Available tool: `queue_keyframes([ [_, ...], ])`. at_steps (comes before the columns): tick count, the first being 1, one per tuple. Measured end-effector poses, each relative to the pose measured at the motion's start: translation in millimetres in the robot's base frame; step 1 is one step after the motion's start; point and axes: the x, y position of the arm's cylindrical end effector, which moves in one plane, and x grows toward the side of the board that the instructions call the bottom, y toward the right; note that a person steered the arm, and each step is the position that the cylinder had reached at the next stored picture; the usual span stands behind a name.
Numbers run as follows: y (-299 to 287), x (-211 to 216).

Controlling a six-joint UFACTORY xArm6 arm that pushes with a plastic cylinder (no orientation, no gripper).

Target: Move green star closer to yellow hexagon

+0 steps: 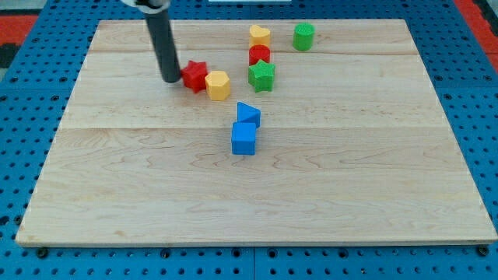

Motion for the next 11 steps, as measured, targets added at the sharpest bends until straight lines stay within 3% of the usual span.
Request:
queue_keyframes([
  [2,28.2,-20.1],
  [3,14.7,-82.3],
  [5,121.5,-65.0],
  [7,128.3,1.4],
  [8,188.7,2.9],
  [9,210.9,52.7],
  [10,152.1,55.8],
  [11,139.4,48.3],
])
